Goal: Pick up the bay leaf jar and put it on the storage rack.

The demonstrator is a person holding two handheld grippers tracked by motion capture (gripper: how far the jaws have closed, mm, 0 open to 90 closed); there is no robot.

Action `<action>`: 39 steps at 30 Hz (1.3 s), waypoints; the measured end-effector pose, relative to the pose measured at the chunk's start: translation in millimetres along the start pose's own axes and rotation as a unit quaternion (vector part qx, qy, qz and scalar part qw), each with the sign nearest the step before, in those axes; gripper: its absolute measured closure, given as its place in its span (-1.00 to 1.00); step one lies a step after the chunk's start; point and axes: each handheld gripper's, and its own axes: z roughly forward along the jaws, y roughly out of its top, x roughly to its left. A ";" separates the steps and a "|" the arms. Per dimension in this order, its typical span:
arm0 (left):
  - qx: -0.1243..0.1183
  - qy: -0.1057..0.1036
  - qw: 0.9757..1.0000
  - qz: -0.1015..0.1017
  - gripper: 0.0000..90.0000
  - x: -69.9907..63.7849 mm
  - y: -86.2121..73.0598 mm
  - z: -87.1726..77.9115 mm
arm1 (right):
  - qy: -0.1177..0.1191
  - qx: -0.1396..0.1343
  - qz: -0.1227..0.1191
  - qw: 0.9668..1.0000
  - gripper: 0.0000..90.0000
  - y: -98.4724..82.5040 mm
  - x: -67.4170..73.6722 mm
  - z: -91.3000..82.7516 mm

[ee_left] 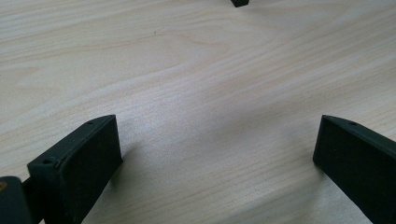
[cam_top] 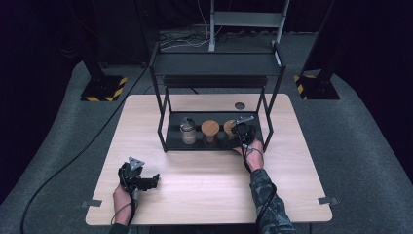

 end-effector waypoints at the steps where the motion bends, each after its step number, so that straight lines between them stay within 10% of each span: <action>1: 0.000 0.000 1.000 0.000 -0.99 -0.1 0.0 0.0 | 0.002 0.000 0.001 1.000 -1.00 -1.1 0.2 -1.1; 22: 0.000 0.000 1.000 0.000 -0.99 0.0 0.3 0.3 | -0.001 -0.032 -0.010 0.999 -1.00 -58.3 17.4 -56.0; 39: 0.000 0.000 1.000 0.001 -0.99 -0.2 0.2 0.2 | -0.019 -0.039 0.040 0.998 -1.00 -146.3 19.7 -87.9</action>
